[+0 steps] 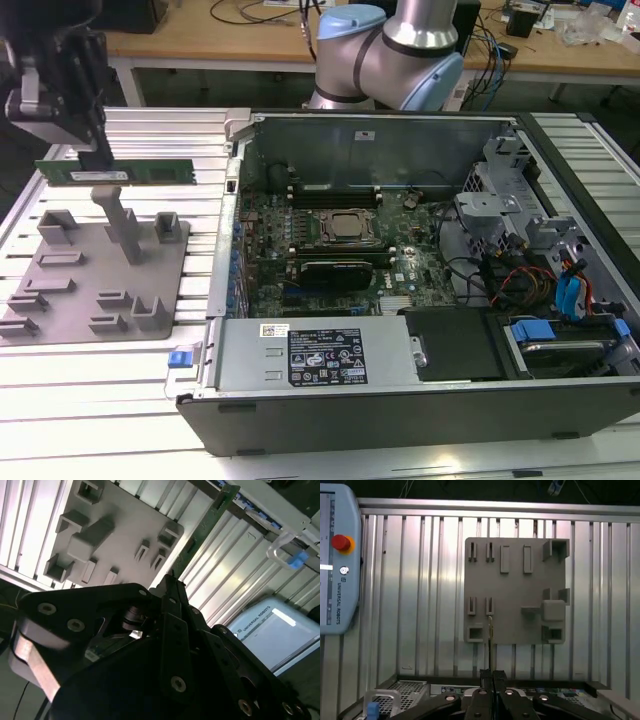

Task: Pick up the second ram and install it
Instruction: 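Pick up the second ram and move it above second insertion slot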

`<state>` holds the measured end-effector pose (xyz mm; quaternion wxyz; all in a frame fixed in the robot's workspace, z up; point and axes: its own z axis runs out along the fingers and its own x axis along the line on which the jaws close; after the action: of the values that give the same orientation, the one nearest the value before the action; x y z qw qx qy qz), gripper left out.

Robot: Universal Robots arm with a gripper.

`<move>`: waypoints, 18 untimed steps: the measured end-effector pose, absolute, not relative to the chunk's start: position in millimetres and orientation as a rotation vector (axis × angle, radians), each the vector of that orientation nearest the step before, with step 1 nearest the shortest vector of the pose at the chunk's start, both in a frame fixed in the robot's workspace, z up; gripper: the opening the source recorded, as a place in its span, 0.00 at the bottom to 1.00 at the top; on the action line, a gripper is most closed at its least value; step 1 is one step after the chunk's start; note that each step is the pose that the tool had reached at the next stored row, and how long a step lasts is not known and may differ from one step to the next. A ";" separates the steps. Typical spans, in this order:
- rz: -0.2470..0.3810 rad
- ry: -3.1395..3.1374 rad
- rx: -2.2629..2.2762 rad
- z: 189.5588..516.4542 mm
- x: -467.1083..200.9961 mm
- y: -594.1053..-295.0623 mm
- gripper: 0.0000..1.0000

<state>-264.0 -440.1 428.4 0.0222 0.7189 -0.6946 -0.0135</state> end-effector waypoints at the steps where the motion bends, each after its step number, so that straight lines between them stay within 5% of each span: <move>1: -0.042 -2.150 2.229 428.4 -261.2 -440.1 0.09; 18: -0.042 -2.134 2.244 425.5 -164.3 -440.2 0.09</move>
<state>-164.3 -440.2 425.5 0.0225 0.7245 -0.6888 -0.0135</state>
